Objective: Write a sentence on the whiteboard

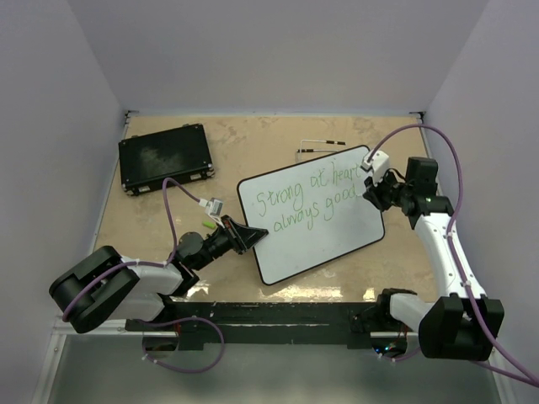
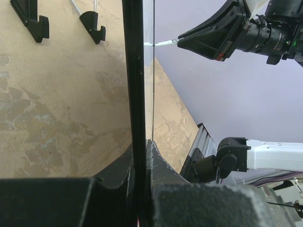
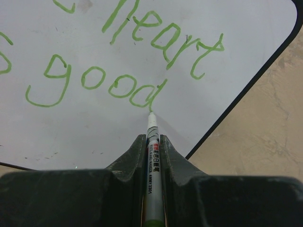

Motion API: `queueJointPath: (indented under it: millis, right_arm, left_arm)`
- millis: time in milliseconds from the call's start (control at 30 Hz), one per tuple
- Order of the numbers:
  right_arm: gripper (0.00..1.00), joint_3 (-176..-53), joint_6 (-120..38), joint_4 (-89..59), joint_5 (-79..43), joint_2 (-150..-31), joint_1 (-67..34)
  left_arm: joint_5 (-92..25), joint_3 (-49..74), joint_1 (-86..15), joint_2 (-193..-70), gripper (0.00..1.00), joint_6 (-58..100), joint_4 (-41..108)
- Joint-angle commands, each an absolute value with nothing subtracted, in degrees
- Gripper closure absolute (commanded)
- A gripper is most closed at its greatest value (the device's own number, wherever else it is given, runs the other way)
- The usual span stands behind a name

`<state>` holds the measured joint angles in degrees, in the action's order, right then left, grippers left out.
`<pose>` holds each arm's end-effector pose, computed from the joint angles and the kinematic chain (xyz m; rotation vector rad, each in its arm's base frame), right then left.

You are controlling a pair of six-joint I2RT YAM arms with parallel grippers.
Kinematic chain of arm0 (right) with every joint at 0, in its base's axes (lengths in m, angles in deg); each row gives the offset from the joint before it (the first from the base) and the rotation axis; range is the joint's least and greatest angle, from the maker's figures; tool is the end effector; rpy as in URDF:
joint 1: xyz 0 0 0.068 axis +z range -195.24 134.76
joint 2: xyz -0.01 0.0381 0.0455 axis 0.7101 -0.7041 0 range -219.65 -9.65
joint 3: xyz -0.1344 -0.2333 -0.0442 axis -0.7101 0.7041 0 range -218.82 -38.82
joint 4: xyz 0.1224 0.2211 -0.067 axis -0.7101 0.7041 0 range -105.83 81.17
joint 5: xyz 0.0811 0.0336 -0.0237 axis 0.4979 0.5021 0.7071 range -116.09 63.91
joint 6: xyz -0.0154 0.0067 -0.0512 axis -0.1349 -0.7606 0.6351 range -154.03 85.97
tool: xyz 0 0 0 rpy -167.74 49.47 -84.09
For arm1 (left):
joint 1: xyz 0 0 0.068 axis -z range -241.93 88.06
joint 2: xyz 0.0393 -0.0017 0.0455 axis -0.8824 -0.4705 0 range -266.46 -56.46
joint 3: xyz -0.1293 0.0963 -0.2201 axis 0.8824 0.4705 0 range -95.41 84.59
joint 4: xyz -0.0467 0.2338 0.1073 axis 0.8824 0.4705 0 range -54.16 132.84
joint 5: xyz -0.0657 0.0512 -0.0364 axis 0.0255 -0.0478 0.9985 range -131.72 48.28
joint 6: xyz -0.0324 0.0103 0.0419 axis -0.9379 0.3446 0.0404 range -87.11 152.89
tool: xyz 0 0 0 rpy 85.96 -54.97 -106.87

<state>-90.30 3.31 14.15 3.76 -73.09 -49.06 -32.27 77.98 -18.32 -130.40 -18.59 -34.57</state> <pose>0.2327 0.0021 0.2876 -0.8773 2.0135 0.2025 0.1449 -0.1462 0.1701 0.0311 1.7038 -1.4165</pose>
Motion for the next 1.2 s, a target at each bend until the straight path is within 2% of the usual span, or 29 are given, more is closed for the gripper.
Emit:
queueJointPath:
  millis: [0, 100, 333, 533, 567, 700, 900, 1167]
  right_arm:
    - [1.0, -89.4, 3.9, 13.9, -1.5, -71.1, -49.1]
    - [1.0, -90.1, 3.3, 12.3, -2.4, -69.7, -49.4]
    - [1.0, -100.3, -1.0, 14.8, 14.9, -63.3, -49.6]
    - [1.0, -96.1, -3.2, 11.0, 25.0, -57.7, -52.1]
    - [1.0, -95.0, -1.4, 11.9, 30.6, -56.2, -52.6]
    - [1.0, -96.0, 5.6, 19.5, 39.3, -52.8, -55.0]
    - [1.0, -103.5, 12.5, 31.8, 43.3, -52.4, -55.6]
    - [1.0, -111.0, 16.6, 41.5, 44.8, -52.7, -55.6]
  left_arm:
    - [-29.1, 77.6, -18.1, -130.1, 1.0, -14.4, -42.5]
    - [-29.1, 77.6, -18.1, -130.1, 1.0, -14.3, -42.6]
    - [-29.3, 77.2, -18.2, -129.8, 1.0, -14.0, -41.6]
    - [-29.7, 75.7, -18.7, -125.8, 1.0, -10.8, -36.9]
    - [-29.6, 75.3, -19.4, -124.2, 1.0, -9.5, -34.6]
    - [-25.2, 72.6, -24.6, -120.7, 1.0, -8.2, -31.2]
    - [-19.9, 61.1, -28.6, -118.9, 1.0, -1.7, -17.9]
    - [-11.0, 49.5, -34.9, -123.6, 1.0, -0.6, -13.9]
